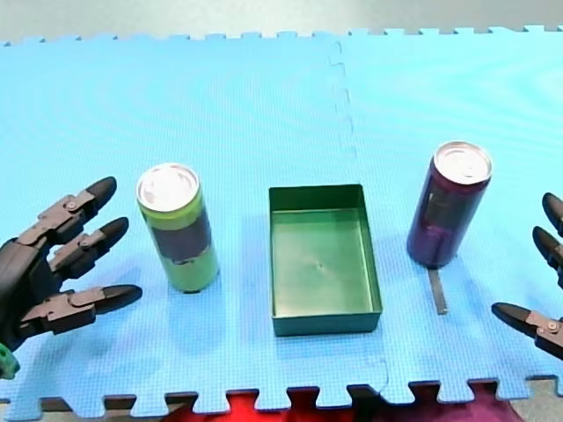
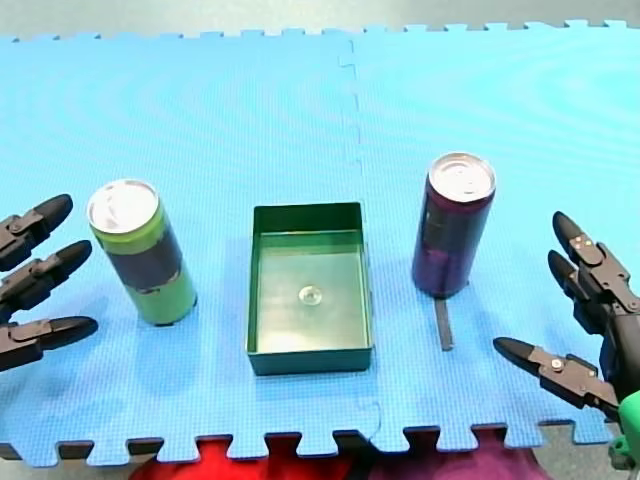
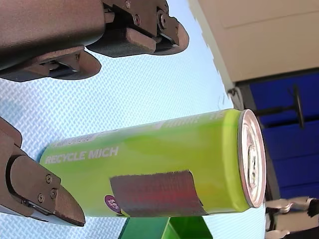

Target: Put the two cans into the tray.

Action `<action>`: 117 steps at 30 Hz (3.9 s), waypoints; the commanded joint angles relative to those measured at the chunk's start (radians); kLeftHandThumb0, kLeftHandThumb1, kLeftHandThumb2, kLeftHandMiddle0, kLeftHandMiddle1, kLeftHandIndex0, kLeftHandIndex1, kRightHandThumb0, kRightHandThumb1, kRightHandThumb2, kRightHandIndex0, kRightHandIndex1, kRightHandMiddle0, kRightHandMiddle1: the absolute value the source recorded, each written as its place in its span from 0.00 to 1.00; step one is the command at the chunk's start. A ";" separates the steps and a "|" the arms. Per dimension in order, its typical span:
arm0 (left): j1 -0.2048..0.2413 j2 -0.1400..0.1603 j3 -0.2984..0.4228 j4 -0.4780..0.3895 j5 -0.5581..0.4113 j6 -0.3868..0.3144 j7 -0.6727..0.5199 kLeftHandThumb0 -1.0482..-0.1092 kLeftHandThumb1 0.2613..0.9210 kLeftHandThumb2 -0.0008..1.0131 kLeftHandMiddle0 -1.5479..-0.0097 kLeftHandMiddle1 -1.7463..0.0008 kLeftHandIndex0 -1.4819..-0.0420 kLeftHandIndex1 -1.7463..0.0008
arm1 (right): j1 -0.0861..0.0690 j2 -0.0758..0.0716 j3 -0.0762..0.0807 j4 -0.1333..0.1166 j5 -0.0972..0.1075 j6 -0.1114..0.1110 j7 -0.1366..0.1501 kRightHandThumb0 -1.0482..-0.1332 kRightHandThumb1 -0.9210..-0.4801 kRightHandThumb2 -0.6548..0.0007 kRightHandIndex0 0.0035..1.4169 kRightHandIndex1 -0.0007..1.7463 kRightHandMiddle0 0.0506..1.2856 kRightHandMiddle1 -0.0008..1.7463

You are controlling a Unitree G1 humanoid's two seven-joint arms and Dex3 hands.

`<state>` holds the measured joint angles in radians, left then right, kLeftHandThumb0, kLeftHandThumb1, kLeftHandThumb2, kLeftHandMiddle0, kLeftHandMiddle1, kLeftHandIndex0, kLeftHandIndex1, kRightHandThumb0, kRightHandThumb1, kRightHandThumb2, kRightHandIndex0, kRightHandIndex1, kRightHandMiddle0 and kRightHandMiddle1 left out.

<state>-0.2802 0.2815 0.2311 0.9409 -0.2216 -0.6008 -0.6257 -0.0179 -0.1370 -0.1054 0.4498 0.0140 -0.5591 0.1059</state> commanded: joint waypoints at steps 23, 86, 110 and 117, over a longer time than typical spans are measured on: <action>0.004 0.006 0.007 -0.001 -0.005 -0.008 0.008 0.02 0.59 0.00 0.78 1.00 0.86 1.00 | -0.001 0.004 0.003 -0.003 -0.001 -0.001 -0.009 0.10 0.64 1.00 0.25 0.00 0.21 0.00; 0.058 0.008 0.023 -0.134 -0.047 0.059 -0.001 0.03 0.60 0.00 0.78 1.00 0.83 1.00 | -0.239 0.050 0.024 0.251 -0.033 0.012 -0.107 0.32 0.69 1.00 0.30 0.01 0.27 0.01; 0.084 0.022 0.035 -0.166 -0.065 0.077 -0.009 0.02 0.61 0.00 0.78 1.00 0.83 1.00 | -0.364 0.089 -0.032 0.530 0.060 -0.111 0.004 0.36 0.69 1.00 0.32 0.00 0.30 0.00; 0.090 0.025 0.036 -0.177 -0.060 0.075 -0.004 0.02 0.61 0.00 0.78 1.00 0.83 1.00 | -0.389 0.099 -0.034 0.585 0.051 -0.136 -0.004 0.37 0.68 1.00 0.33 0.00 0.30 0.00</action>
<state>-0.1930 0.2983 0.2651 0.7729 -0.2817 -0.5278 -0.6339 -0.3950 -0.0389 -0.1364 1.0189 0.0667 -0.6841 0.1062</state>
